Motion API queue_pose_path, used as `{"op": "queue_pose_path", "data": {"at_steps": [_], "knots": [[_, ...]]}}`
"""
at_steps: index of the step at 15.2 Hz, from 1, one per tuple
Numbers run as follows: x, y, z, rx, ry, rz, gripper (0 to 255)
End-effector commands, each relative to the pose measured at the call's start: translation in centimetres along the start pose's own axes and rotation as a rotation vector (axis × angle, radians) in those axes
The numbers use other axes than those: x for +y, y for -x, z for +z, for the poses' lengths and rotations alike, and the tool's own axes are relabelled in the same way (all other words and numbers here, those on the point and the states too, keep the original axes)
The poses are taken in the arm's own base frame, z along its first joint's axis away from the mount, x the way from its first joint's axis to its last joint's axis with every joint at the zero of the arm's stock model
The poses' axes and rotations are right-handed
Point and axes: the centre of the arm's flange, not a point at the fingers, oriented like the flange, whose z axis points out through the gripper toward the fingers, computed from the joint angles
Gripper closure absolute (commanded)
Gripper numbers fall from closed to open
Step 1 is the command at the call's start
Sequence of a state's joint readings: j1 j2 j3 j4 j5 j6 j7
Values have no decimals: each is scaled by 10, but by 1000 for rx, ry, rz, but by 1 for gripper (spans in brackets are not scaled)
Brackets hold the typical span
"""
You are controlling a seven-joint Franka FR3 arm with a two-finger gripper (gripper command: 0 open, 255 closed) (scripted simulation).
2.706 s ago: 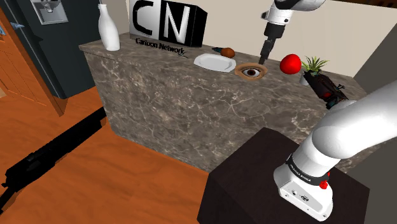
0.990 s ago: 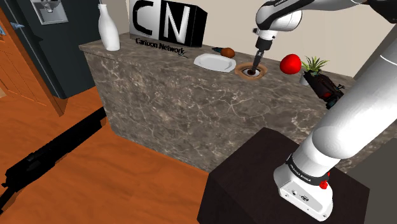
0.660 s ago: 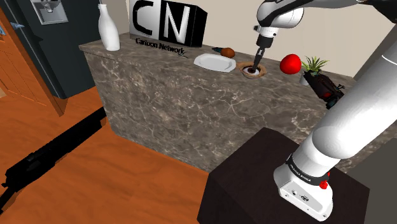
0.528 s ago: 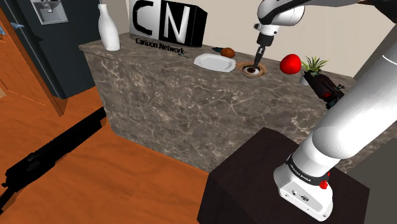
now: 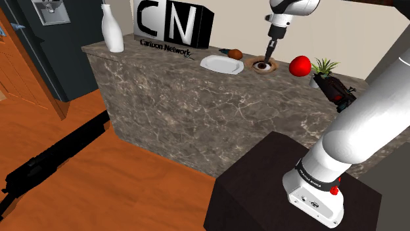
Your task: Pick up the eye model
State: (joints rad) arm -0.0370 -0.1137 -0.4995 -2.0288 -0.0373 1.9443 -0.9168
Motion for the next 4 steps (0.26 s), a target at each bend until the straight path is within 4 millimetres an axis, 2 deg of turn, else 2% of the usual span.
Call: {"op": "queue_pose_path", "data": {"at_steps": [1,4], "knots": [[-1,-1,-12,0,0,0,255],[-1,-1,-18,0,0,0,255]]}}
